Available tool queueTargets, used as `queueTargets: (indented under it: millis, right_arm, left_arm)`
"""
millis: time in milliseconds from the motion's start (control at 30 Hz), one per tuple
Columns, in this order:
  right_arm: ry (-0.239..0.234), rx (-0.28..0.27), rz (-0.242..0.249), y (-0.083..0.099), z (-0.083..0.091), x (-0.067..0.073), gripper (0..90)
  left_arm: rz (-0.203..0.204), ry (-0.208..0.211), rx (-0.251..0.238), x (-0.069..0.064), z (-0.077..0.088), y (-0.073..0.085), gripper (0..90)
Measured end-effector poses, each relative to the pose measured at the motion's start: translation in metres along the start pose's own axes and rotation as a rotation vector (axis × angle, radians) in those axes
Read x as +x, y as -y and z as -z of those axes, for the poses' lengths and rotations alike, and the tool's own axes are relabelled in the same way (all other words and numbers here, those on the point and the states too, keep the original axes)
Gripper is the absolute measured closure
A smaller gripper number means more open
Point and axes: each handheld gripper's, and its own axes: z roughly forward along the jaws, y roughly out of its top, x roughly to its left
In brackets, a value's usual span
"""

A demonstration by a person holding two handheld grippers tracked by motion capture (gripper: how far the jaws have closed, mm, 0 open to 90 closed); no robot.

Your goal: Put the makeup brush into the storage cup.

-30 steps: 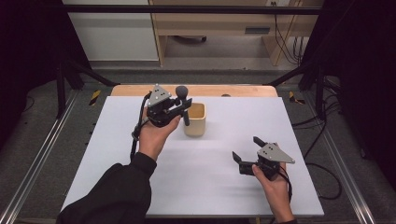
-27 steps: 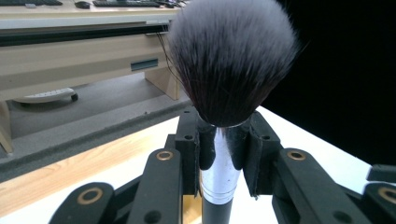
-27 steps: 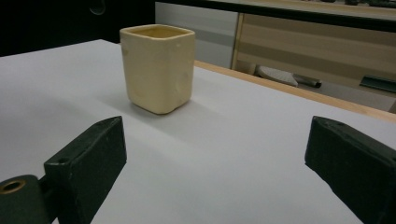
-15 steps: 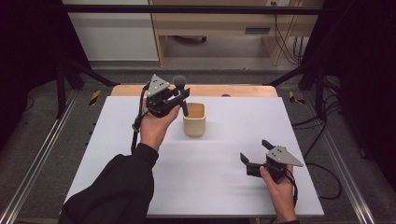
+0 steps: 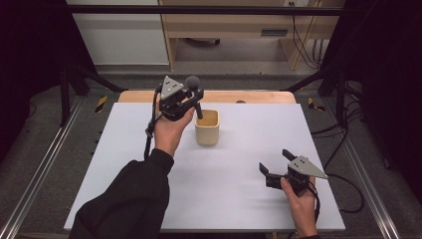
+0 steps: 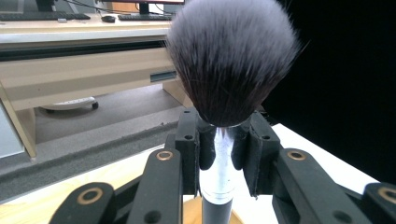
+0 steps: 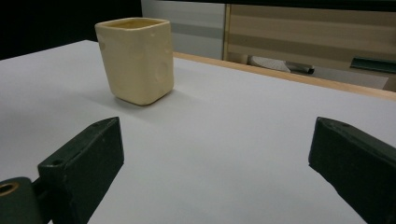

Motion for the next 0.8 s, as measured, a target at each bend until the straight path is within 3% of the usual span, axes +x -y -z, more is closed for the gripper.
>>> queueTargets:
  millis: [800]
  right_arm:
    - [-0.004, -0.022, 0.012, 0.001, 0.001, -0.002, 4.0]
  left_arm:
    - [-0.027, -0.042, -0.001, 0.0, -0.016, 0.008, 70.5]
